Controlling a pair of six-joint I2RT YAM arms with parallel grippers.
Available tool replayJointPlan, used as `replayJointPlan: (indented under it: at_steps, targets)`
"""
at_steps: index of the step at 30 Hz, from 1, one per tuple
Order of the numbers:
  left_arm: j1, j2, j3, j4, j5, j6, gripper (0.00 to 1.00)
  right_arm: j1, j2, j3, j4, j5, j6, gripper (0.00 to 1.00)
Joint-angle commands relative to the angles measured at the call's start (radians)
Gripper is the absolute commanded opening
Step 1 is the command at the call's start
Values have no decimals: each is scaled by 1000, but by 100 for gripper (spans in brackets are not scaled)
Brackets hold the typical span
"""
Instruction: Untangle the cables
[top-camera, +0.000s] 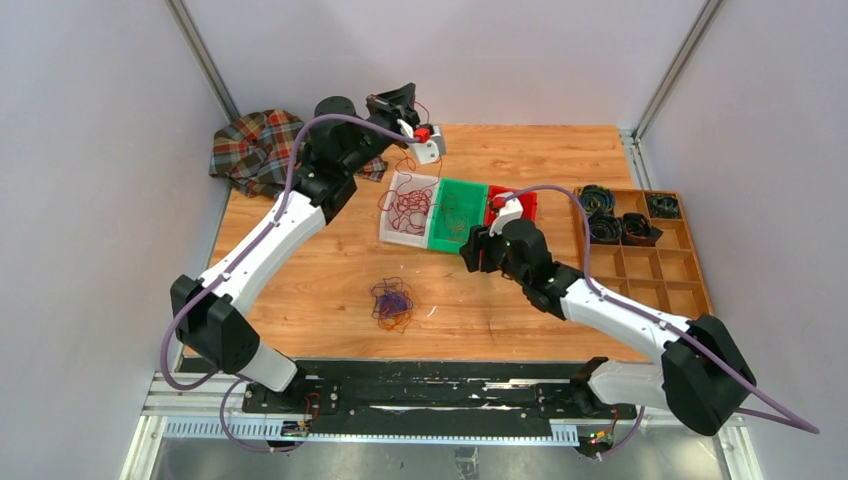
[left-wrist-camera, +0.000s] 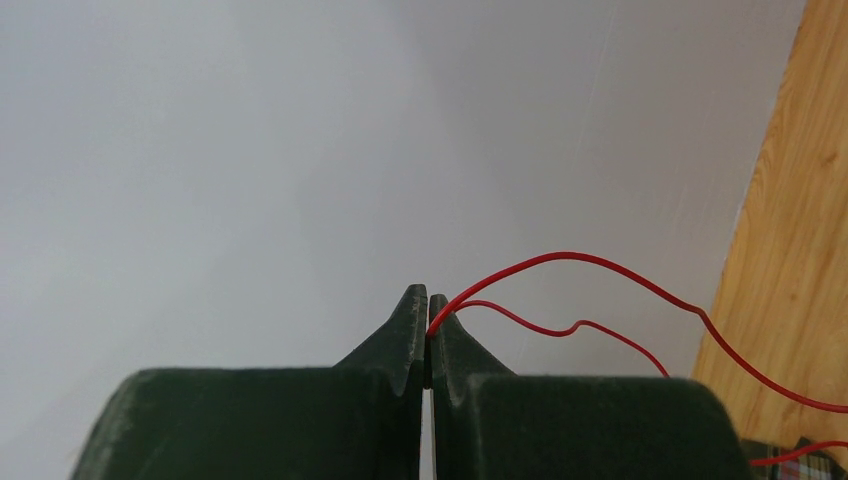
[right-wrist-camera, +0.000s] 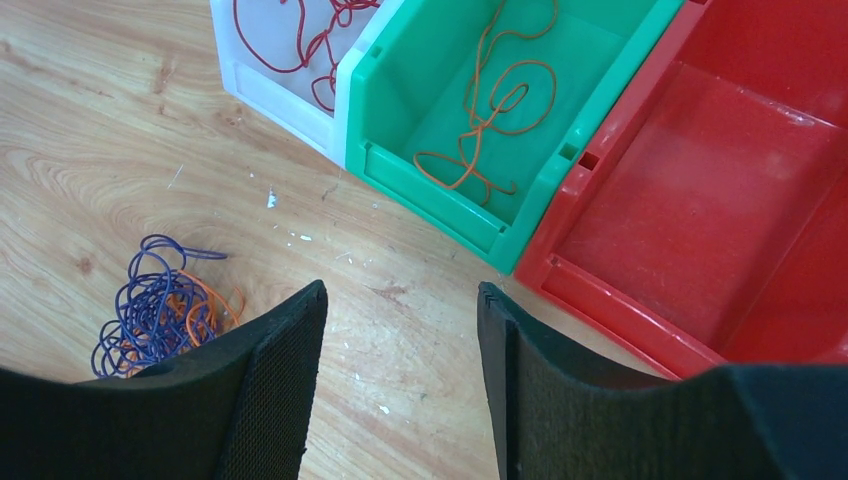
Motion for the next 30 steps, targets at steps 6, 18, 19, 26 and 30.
replayJointPlan:
  at_steps: [6, 18, 19, 26, 30]
  targets:
    - [48, 74, 17, 47, -28, 84, 0, -18, -58, -63, 49, 31, 31, 56]
    - [64, 96, -67, 44, 20, 136, 0, -24, -82, -111, 54, 42, 40, 55]
    - [61, 97, -85, 44, 22, 144, 0, -24, -83, -116, 52, 43, 41, 55]
    - [55, 117, -142, 39, 2, 165, 0, -25, -104, -144, 50, 38, 58, 55]
    - [55, 141, -141, -26, -20, 183, 1, -25, -108, -151, 59, 35, 75, 55]
